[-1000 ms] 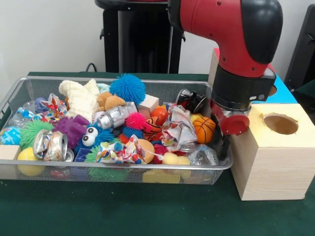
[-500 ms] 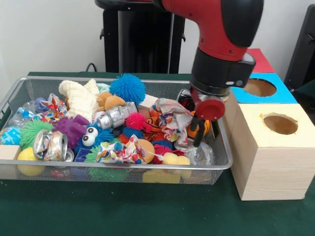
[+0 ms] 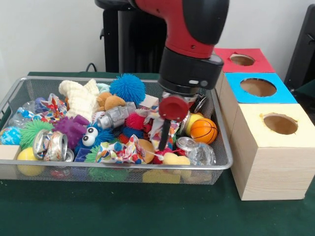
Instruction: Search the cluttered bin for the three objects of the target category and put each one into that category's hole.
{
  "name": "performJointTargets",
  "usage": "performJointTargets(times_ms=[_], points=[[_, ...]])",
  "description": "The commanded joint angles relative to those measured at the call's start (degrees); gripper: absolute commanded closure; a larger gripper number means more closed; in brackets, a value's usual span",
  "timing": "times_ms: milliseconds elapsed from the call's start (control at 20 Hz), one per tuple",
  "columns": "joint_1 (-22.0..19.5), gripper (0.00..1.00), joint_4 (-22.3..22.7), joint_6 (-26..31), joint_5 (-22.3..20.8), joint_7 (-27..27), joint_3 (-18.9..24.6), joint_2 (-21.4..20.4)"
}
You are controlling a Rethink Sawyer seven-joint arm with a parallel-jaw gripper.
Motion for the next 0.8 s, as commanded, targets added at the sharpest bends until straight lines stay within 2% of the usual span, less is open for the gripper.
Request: performJointTargets(times_ms=[50, 200, 250, 450, 650, 800], points=[[-2.6, 0.0, 4.2, -0.9, 2.0, 10.1, 11.7, 0.4], [-2.9, 0.0, 3.5, 3.0, -0.2, 8.0, 11.6, 0.0], [-4.2, 0.0, 4.2, 3.1, -1.1, 5.6, 13.1, -0.8], [-12.2, 0.0, 9.7, 1.3, -1.6, -3.8, 24.6, -5.6], [-16.1, 0.0, 11.9, 4.1, -3.6, -6.7, 28.9, -8.3], [-18.5, 0.0, 13.3, 5.3, -4.9, -6.6, 32.2, -9.5]])
